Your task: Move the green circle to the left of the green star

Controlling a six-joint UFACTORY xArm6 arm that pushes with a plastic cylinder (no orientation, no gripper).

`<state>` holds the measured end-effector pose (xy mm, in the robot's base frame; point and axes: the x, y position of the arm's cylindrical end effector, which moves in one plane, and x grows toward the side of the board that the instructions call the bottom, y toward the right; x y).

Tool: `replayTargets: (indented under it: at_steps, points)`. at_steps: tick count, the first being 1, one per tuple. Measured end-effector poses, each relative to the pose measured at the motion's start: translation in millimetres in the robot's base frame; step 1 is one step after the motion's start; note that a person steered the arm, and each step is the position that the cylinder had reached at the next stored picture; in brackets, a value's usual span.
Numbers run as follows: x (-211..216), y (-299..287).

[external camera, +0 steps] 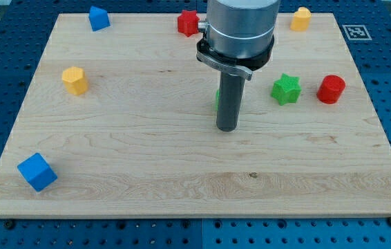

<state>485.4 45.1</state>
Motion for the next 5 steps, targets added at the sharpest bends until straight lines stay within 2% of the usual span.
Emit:
replayTargets:
  at_steps: [2, 5]
  points:
    - [-28.1, 3.9]
    - [-22.4, 4.4]
